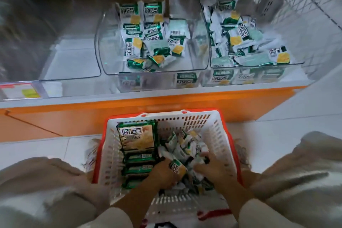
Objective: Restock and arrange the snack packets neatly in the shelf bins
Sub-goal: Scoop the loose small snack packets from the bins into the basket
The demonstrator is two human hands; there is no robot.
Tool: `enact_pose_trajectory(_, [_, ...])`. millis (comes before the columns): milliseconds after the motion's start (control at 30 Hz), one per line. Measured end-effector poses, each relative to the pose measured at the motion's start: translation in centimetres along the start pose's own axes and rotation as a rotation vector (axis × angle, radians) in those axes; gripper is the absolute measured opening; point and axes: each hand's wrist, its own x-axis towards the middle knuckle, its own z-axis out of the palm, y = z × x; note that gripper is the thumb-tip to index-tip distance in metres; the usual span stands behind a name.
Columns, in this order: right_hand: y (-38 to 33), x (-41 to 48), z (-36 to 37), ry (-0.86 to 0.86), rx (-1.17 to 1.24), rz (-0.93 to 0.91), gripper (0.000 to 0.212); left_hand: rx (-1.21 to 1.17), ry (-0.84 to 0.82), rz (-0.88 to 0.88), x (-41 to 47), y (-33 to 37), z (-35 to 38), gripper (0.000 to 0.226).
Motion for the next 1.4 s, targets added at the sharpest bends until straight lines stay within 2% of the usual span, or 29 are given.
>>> enact_pose_trajectory(33, [0.0, 0.4, 0.3, 0.011, 0.02, -0.054, 0.057, -0.085, 0.031, 0.024, 0.4, 0.0, 0.4, 0.03])
enact_pose_trajectory(67, [0.2, 1.0, 0.7, 0.005, 0.042, -0.107, 0.061, -0.196, 0.055, 0.037, 0.6, 0.1, 0.5, 0.036])
enact_pose_trajectory(133, [0.6, 1.8, 1.1, 0.008, 0.031, -0.215, 0.066, -0.306, 0.101, 0.074, 0.7, 0.2, 0.0, 0.059])
enact_pose_trajectory(200, [0.9, 1.8, 0.8, 0.063, -0.018, -0.26, 0.068, -0.286, 0.101, 0.126, 0.3, 0.5, -1.1, 0.064])
enact_pose_trajectory(267, [0.8, 1.5, 0.1, 0.13, -0.09, -0.26, 0.061, -0.137, 0.145, 0.16, -0.4, 0.9, -2.5, 0.057])
enact_pose_trajectory(333, [-0.6, 0.5, -0.2, 0.278, -0.13, -0.335, 0.044, -0.036, 0.302, 0.196, -1.6, 1.7, -4.2, 0.047])
enact_pose_trajectory(400, [-3.2, -0.9, -0.2, 0.347, -0.104, -0.443, 0.037, -0.043, 0.523, 0.325, -3.2, 3.2, -6.6, 0.038])
enact_pose_trajectory(500, [-8.6, -4.1, -0.5, 0.272, -0.026, -0.597, 0.032, -0.109, 0.805, 0.577, -6.4, 6.1, -11.6, 0.033])
enact_pose_trajectory(567, [-13.2, -7.1, -0.9, 0.249, 0.019, -0.715, 0.033, -0.119, 0.944, 0.685, -8.6, 7.8, -15.4, 0.029])
enact_pose_trajectory(633, [-18.0, -9.5, -1.3, 0.259, 0.101, -0.855, 0.031, -0.108, 1.038, 0.752, -10.4, 9.0, -18.9, 0.025])
enact_pose_trajectory(700, [-22.5, -9.1, -1.9, 0.259, 0.149, -0.92, 0.028, -0.106, 1.12, 0.76, -11.0, 10.0, -21.9, 0.024])
enact_pose_trajectory(767, [-26.7, -6.3, -2.6, 0.26, 0.046, -0.892, 0.026, -0.03, 1.111, 0.655, -10.3, 11.0, -24.6, 0.029])
enact_pose_trajectory(833, [-30.1, -1.6, -3.3, 0.283, -0.19, -0.8, 0.032, 0.058, 0.935, 0.47, -8.2, 11.6, -26.4, 0.036])
enact_pose_trajectory(900, [-31.9, 3.1, -3.3, 0.225, -0.385, -0.703, 0.052, -0.037, 0.686, 0.42, -5.8, 12.0, -27.3, 0.035])
enact_pose_trajectory(933, [-32.2, 4.7, -3.3, 0.173, -0.453, -0.654, 0.065, -0.023, 0.636, 0.378, -4.9, 12.1, -27.4, 0.035])
enact_pose_trajectory(1000, [-32.8, 7.0, -2.7, 0.128, -0.591, -0.558, 0.082, 0.195, 0.617, 0.224, -3.0, 11.5, -27.6, 0.044])
enact_pose_trajectory(1067, [-33.3, 8.0, -2.0, 0.12, -0.737, -0.546, 0.086, 0.343, 0.597, 0.152, -1.9, 10.9, -28.2, 0.059])
enact_pose_trajectory(1167, [-33.7, 8.0, -0.9, 0.113, -0.92, -0.585, 0.09, 0.293, 0.543, 0.105, -1.4, 10.7, -28.5, 0.067])
enact_pose_trajectory(1233, [-33.6, 8.0, -0.9, 0.106, -0.904, -0.59, 0.09, 0.261, 0.577, 0.114, -1.1, 10.6, -28.6, 0.058])
enact_pose_trajectory(1333, [-33.0, 7.2, -1.9, 0.033, -0.648, -0.557, 0.079, 0.199, 0.648, 0.203, -1.9, 11.0, -28.1, 0.036])
enact_pose_trajectory(1400, [-32.8, 5.6, -2.8, 0.029, -0.469, -0.557, 0.073, 0.138, 0.685, 0.278, -2.9, 11.1, -27.7, 0.036])
